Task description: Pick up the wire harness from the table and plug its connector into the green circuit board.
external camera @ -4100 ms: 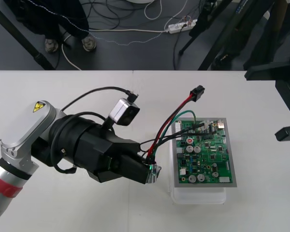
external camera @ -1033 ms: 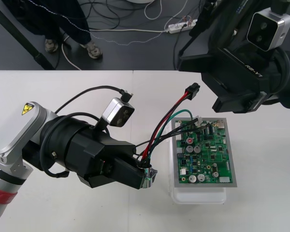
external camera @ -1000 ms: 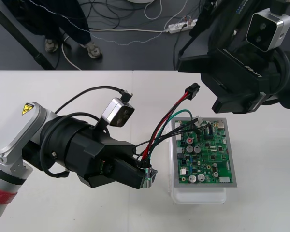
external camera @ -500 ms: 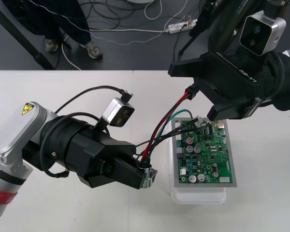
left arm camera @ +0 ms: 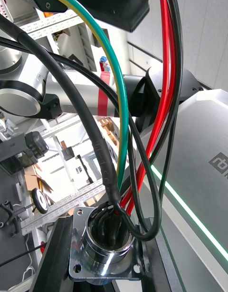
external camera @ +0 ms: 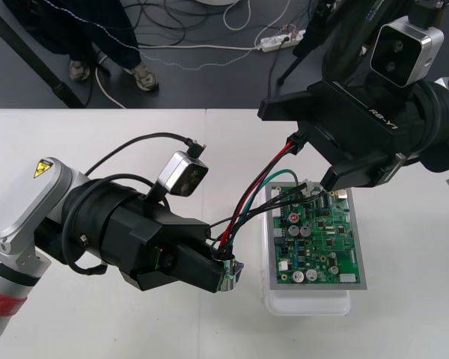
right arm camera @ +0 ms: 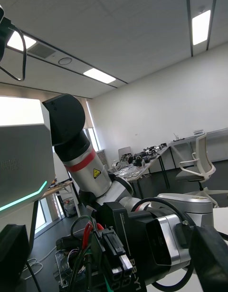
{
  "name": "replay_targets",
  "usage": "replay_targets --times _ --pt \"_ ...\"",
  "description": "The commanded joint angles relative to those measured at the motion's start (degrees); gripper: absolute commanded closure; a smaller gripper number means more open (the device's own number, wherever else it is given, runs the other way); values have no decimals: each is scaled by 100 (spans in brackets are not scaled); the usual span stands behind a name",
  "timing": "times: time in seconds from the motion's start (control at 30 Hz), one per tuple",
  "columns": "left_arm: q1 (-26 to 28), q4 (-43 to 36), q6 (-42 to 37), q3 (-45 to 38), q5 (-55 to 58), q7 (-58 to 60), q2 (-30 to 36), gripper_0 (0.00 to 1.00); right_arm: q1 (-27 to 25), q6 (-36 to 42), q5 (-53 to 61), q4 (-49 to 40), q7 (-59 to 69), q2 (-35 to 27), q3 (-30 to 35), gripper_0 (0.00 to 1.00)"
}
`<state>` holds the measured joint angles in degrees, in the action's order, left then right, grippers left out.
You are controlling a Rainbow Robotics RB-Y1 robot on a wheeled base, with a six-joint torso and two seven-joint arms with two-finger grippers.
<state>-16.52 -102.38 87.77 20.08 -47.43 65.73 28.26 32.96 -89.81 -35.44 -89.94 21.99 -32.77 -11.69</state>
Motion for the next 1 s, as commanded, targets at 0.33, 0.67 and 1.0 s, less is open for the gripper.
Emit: replay_targets --times 0.33,0.67,1.0 --pt "-18 -230 223 40 76 45 -66 100 228 -19 125 -208 -81 78 -123 100" --pt "-18 -221 223 31 85 45 -66 100 211 -19 125 -199 -46 78 -123 100" --pt "-18 -221 223 13 76 54 -66 85 211 -19 117 -199 -28 69 -123 100"
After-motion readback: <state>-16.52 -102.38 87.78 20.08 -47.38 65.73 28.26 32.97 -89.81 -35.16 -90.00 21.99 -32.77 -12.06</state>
